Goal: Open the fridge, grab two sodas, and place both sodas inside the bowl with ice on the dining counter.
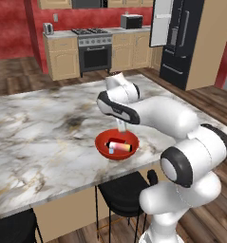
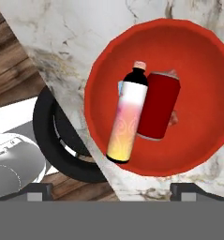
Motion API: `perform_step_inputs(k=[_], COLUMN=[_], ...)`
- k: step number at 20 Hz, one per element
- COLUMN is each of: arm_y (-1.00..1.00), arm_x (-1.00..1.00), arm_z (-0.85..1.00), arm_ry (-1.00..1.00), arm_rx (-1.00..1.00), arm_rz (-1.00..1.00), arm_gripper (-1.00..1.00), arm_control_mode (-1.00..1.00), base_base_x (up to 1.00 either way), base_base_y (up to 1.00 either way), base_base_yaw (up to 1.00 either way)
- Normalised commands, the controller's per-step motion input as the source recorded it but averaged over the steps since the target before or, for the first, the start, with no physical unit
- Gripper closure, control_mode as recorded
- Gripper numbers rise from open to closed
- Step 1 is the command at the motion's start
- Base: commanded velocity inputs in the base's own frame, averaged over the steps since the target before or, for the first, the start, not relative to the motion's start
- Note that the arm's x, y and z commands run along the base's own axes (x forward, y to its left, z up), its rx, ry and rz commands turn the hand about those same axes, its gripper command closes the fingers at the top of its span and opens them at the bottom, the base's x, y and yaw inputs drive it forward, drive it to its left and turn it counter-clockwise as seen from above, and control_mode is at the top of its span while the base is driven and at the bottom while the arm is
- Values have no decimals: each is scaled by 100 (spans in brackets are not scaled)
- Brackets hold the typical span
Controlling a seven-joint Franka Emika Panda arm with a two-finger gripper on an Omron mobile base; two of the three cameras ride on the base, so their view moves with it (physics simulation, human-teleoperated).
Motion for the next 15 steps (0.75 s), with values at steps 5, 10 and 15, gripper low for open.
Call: perform_step_inputs(k=[5, 10, 15], arm_y=[-17, -19, -18], arm_x=[-77, -78, -79], arm_z=[47, 45, 35], arm_ry=[-16, -12, -10], arm_rx=[2, 4, 5], arm_rz=[0, 0, 0], arm_gripper=[-100, -100, -100], arm_control_mode=[-100, -100, -100], base_base_x=[0, 0, 0], base_base_y=[0, 0, 0], base_base_yaw=[0, 0, 0])
